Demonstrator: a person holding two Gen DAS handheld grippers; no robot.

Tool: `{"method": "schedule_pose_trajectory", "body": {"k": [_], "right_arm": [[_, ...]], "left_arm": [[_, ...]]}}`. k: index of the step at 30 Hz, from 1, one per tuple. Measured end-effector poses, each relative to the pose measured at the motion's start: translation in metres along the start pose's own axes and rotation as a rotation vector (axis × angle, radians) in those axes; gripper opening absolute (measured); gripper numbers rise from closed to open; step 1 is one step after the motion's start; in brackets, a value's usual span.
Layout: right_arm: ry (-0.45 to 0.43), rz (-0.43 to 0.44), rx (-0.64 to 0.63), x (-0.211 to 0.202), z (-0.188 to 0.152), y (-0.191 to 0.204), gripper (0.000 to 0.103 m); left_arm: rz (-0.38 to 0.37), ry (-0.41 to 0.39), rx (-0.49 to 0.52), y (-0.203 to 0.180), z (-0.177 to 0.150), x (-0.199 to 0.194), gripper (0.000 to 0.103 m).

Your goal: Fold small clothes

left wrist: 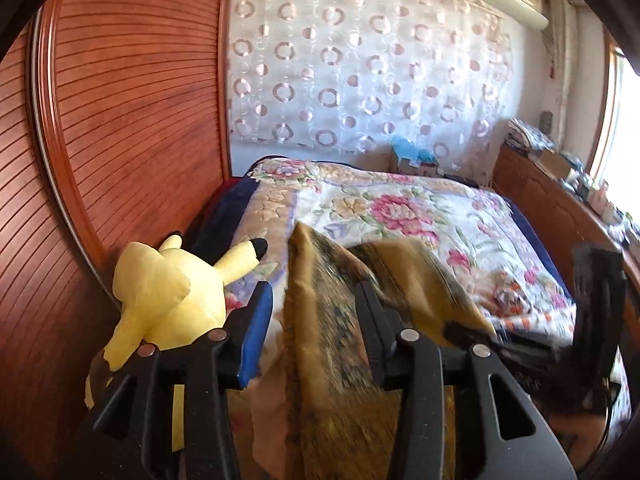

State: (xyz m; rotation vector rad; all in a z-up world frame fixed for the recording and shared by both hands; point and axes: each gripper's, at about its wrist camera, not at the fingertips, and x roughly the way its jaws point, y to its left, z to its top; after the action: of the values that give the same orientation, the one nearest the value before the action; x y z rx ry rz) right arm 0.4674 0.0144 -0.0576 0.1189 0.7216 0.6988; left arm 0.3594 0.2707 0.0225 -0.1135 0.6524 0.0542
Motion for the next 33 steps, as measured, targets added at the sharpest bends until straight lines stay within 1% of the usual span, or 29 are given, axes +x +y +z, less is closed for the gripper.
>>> {"method": "schedule_pose_trajectory", "body": {"k": [1, 2, 3, 4, 5, 6, 7, 9, 10, 11, 12, 13, 14, 15, 17, 19, 21, 25, 29, 33], "right_arm": [[0.004, -0.016, -0.042, 0.004, 0.01, 0.01, 0.022], [-0.004, -0.04, -0.08, -0.001, 0.01, 0.012, 0.028], [-0.02, -0.062, -0.117, -0.018, 0.013, 0.018, 0.033], [-0.045, -0.084, -0.15, -0.03, 0.016, 0.028, 0.036], [-0.072, -0.107, -0.177, -0.035, 0.018, 0.029, 0.044], [-0.091, -0.124, -0.197, -0.04, 0.018, 0.031, 0.048], [-0.107, -0.12, -0.211, -0.042, 0.019, 0.031, 0.048], [-0.102, -0.024, -0.264, -0.049, 0.023, 0.041, 0.048], [-0.093, -0.005, -0.3, -0.045, 0.027, 0.046, 0.048], [-0.07, 0.01, -0.335, -0.038, 0.031, 0.051, 0.048], [-0.028, 0.03, -0.353, -0.028, 0.035, 0.052, 0.048], [0.009, 0.043, -0.352, -0.019, 0.038, 0.052, 0.048], [0.06, 0.041, -0.345, -0.004, 0.042, 0.049, 0.045], [0.082, 0.015, -0.342, 0.008, 0.045, 0.045, 0.038], [0.115, -0.025, -0.356, 0.024, 0.044, 0.039, 0.036], [0.122, -0.031, -0.346, 0.03, 0.043, 0.034, 0.036], [0.089, -0.035, -0.319, 0.022, 0.045, 0.033, 0.036], [0.033, -0.044, -0.269, -0.016, 0.025, 0.036, 0.036], [-0.034, -0.068, -0.257, -0.085, -0.011, 0.036, 0.036], [-0.093, -0.098, -0.237, -0.153, -0.044, 0.027, 0.036]], "left_arm": [[-0.001, 0.001, 0.014, -0.004, -0.008, -0.006, 0.044], [-0.009, 0.002, 0.019, -0.005, -0.014, -0.01, 0.044], [-0.025, 0.007, 0.023, -0.009, -0.026, -0.015, 0.044], [-0.029, 0.015, 0.022, -0.011, -0.033, -0.017, 0.044], [-0.033, 0.028, 0.027, -0.015, -0.042, -0.019, 0.044], [-0.036, 0.044, 0.03, -0.018, -0.051, -0.019, 0.044], [-0.034, 0.066, 0.029, -0.02, -0.061, -0.017, 0.044], [-0.035, 0.089, 0.029, -0.022, -0.075, -0.014, 0.044], [-0.028, 0.104, 0.033, -0.022, -0.081, -0.011, 0.044], [-0.018, 0.111, 0.035, -0.022, -0.085, -0.01, 0.044], [-0.008, 0.118, 0.033, -0.022, -0.088, -0.007, 0.044], [-0.001, 0.13, 0.026, -0.021, -0.091, -0.005, 0.044], [0.0, 0.138, 0.021, -0.02, -0.094, -0.002, 0.044], [0.002, 0.14, 0.016, -0.019, -0.096, 0.0, 0.044], [0.011, 0.143, 0.009, -0.017, -0.1, 0.007, 0.044], [-0.002, 0.128, -0.009, -0.016, -0.101, 0.004, 0.044], [0.001, 0.115, -0.006, -0.019, -0.099, -0.003, 0.044], [0.008, 0.069, 0.023, -0.033, -0.09, -0.027, 0.044], [0.008, 0.008, 0.075, -0.059, -0.081, -0.06, 0.045], [-0.021, -0.041, 0.119, -0.091, -0.078, -0.092, 0.048]]}}
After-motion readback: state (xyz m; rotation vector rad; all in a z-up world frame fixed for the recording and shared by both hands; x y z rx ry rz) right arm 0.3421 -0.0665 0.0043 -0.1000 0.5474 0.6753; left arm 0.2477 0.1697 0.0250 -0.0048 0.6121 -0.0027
